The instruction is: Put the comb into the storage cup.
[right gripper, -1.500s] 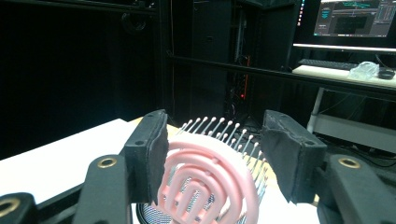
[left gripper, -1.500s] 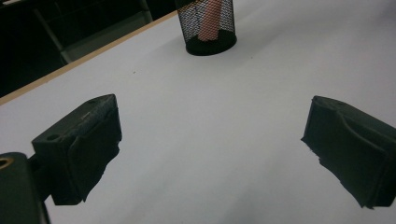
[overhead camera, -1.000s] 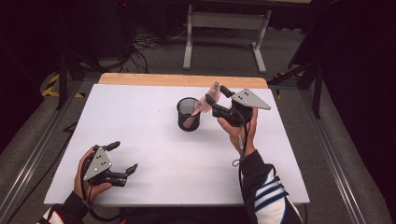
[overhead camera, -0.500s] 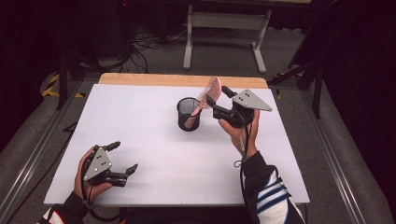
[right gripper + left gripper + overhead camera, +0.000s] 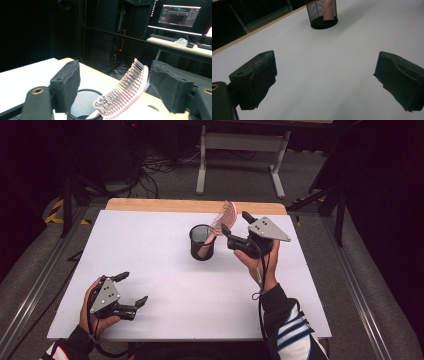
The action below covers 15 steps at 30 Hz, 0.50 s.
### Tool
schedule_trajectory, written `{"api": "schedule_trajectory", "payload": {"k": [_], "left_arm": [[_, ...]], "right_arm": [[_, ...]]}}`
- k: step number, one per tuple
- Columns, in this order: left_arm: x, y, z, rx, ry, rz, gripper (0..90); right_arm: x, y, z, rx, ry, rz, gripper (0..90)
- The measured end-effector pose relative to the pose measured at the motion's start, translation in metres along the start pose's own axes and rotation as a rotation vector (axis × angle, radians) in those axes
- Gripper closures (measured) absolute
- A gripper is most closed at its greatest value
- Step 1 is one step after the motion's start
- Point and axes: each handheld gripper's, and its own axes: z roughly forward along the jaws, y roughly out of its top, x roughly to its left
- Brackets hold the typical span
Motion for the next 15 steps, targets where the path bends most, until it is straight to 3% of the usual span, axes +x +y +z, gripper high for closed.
{"api": "schedule_trajectory", "payload": {"k": [6, 15], "left_arm": [[0.0006, -0.0002, -0.0002, -0.004, 0.002, -0.007, 5.3], [0.0028, -0.0007, 0.0002, -0.005, 0.002, -0.027, 5.4]], "right_arm": [[0.0037, 0.0022, -0.0026, 0.01, -0.031, -0.054, 13.6], [0.0051, 0.0031, -0.0053, 0.018, -0.023, -0.077, 7.4]]}}
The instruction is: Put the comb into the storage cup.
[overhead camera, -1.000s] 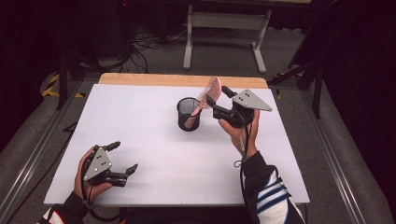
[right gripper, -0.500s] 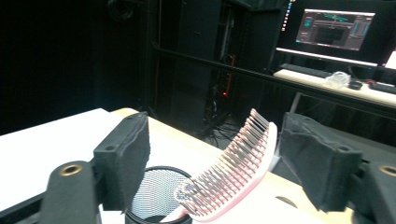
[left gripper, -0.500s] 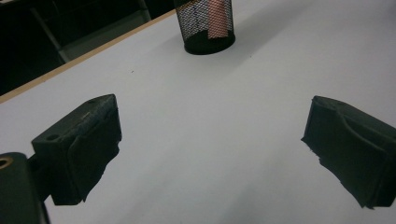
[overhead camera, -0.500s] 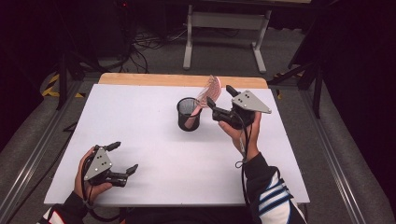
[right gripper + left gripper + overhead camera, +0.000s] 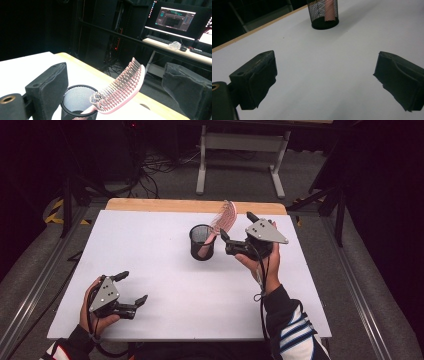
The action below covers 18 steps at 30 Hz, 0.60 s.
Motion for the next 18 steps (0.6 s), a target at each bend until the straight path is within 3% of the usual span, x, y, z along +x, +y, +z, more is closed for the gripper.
{"api": "schedule_trajectory", "payload": {"k": [7, 18], "left_arm": [[0.003, -0.001, -0.002, -0.004, 0.016, -0.011, 5.4], [-0.001, 0.0, -0.003, -0.001, 0.018, 0.018, 5.1]], "right_arm": [[0.002, 0.001, -0.006, -0.006, 0.001, -0.006, 6.6], [0.01, -0.012, -0.014, -0.008, 0.007, -0.025, 6.9]]}}
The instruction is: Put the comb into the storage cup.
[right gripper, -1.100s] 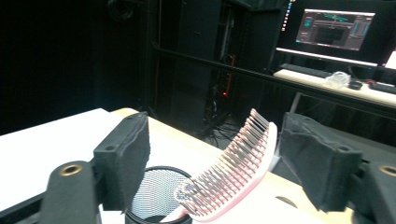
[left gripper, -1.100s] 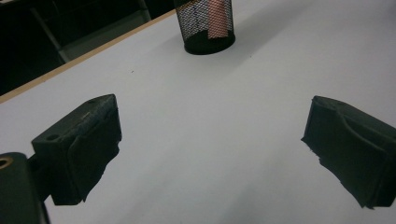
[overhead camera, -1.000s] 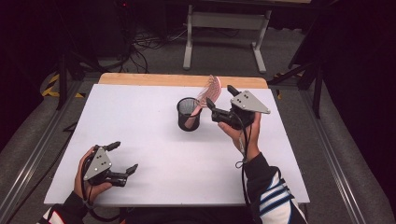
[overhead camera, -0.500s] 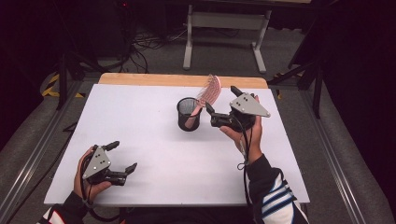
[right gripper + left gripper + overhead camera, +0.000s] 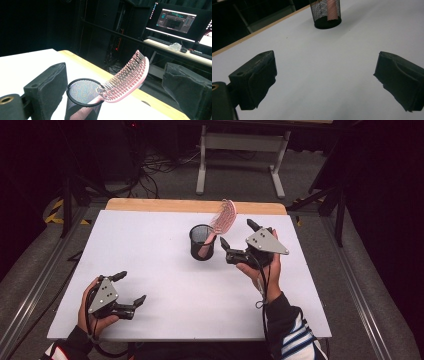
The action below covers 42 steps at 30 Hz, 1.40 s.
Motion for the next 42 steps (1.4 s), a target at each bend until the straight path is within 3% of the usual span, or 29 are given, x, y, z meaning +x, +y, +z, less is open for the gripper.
{"api": "schedule_trajectory", "payload": {"k": [11, 16, 30, 42], "left_arm": [[-0.002, -0.001, 0.002, 0.01, -0.009, 0.012, 5.1], [-0.002, -0.001, 0.002, 0.009, -0.009, 0.013, 5.1], [-0.003, 0.0, 0.001, 0.007, -0.013, 0.017, 5.0], [-0.004, -0.001, 0.003, 0.015, -0.02, 0.02, 5.0]], "right_arm": [[0.009, -0.015, -0.003, 0.02, 0.004, -0.041, 7.2], [0.009, -0.017, -0.006, 0.01, 0.006, -0.03, 7.2], [0.021, -0.019, -0.012, 0.01, 0.038, -0.094, 6.4], [0.026, -0.02, -0.022, -0.009, 0.058, -0.118, 5.9]]}}
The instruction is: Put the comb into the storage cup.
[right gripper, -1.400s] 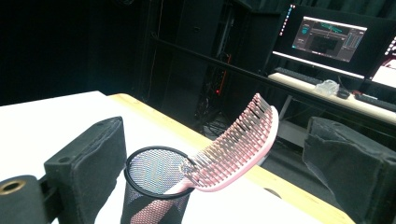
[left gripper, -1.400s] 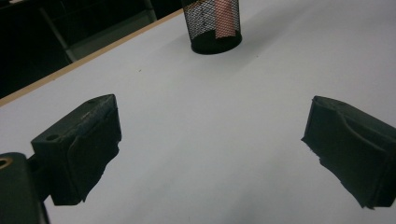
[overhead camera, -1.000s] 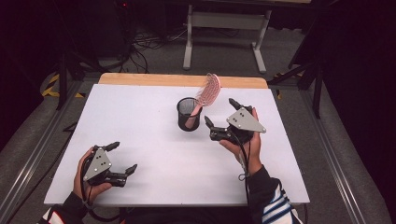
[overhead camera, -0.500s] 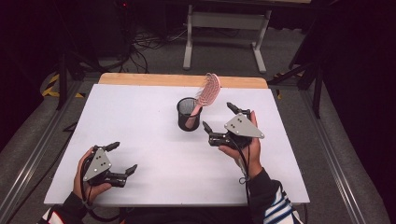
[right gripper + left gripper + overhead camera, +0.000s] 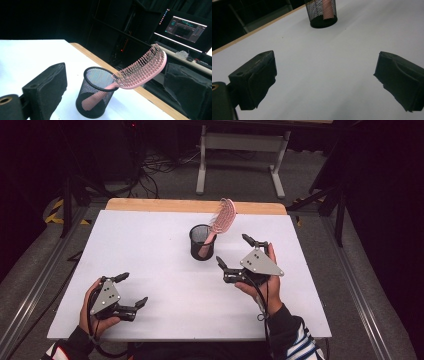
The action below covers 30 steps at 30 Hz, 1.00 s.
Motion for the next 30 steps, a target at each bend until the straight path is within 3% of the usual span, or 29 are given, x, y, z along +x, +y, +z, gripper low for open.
{"api": "schedule_trajectory", "payload": {"k": [6, 10, 20, 30], "left_arm": [[-0.001, 0.0, 0.0, -0.001, -0.004, -0.001, 5.0], [0.0, 0.0, 0.0, -0.001, -0.004, 0.0, 5.0], [0.0, 0.0, 0.001, 0.001, -0.005, 0.005, 5.0], [0.0, 0.0, 0.001, 0.0, -0.007, 0.004, 5.0]], "right_arm": [[0.004, -0.001, -0.004, -0.001, 0.002, -0.012, 5.9], [0.004, -0.002, -0.006, 0.0, 0.016, 0.005, 6.0], [0.007, -0.003, -0.015, -0.036, -0.006, -0.008, 6.1], [0.009, -0.008, -0.018, -0.026, 0.001, -0.021, 6.3]]}}
